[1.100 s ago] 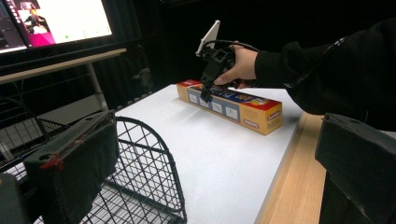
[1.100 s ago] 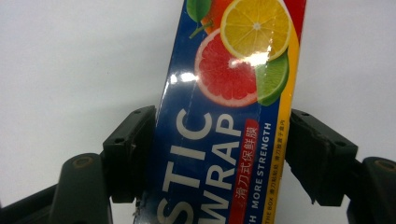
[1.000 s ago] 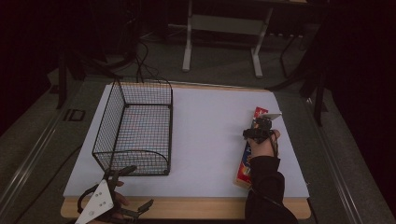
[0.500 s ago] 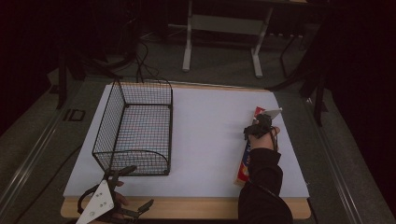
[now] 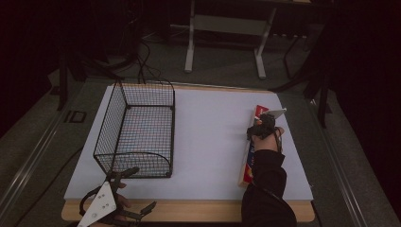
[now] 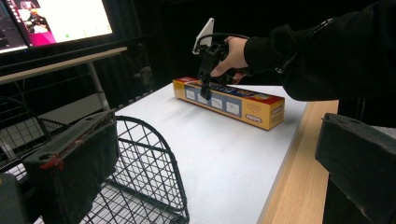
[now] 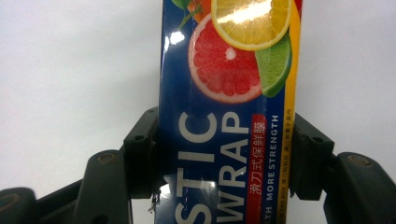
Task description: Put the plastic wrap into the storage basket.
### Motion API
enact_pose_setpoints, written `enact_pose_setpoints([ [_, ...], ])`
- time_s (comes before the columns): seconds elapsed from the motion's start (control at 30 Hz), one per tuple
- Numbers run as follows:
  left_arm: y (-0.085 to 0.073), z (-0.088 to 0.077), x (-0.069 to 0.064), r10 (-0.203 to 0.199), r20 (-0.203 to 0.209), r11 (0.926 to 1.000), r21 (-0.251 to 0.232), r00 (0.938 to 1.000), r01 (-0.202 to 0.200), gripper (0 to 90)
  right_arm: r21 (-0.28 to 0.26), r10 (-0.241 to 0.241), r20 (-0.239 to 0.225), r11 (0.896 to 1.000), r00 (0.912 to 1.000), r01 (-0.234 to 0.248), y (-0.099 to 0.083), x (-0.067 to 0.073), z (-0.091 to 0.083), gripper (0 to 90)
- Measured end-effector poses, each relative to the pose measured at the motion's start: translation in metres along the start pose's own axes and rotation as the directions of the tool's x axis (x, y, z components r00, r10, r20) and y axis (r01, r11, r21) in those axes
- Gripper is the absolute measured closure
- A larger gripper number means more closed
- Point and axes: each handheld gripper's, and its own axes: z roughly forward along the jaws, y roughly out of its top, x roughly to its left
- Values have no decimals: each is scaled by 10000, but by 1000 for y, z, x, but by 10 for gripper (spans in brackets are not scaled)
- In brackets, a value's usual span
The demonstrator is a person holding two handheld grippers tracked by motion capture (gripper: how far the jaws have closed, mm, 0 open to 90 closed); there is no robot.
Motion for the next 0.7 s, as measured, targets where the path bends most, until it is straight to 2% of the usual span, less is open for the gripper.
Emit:
enact_pose_setpoints([
  [0.13, 0, 0, 0, -10, 14, 10000, -3, 10000, 10, 2, -265, -167, -165, 9995, 9997, 163, 3, 6, -12, 397],
  [0.17, 0, 0, 0, -7, 10, 10000, 0, 10000, 7, 2, -482, -373, -185, 9982, 9991, 364, 4, 10, -20, 399],
  [0.23, 0, 0, 0, -14, 24, 10000, -5, 10000, 14, 1, -665, -421, -320, 9970, 9986, 399, 6, 13, -30, 399],
  [0.4, 0, 0, 0, -6, 20, 10000, -15, 10000, 6, 2, -1429, -865, -572, 9867, 9946, 776, 9, 23, -54, 400],
  [0.57, 0, 0, 0, -10, 26, 10000, -23, 10000, 10, 2, -2375, -1408, -752, 9640, 9872, 1194, 9, 35, -83, 400],
  [0.7, 0, -1, 0, -35, 2, 10000, -24, 10000, 35, 2, -3275, -1967, -774, 9310, 9774, 1614, 8, 44, -104, 400],
])
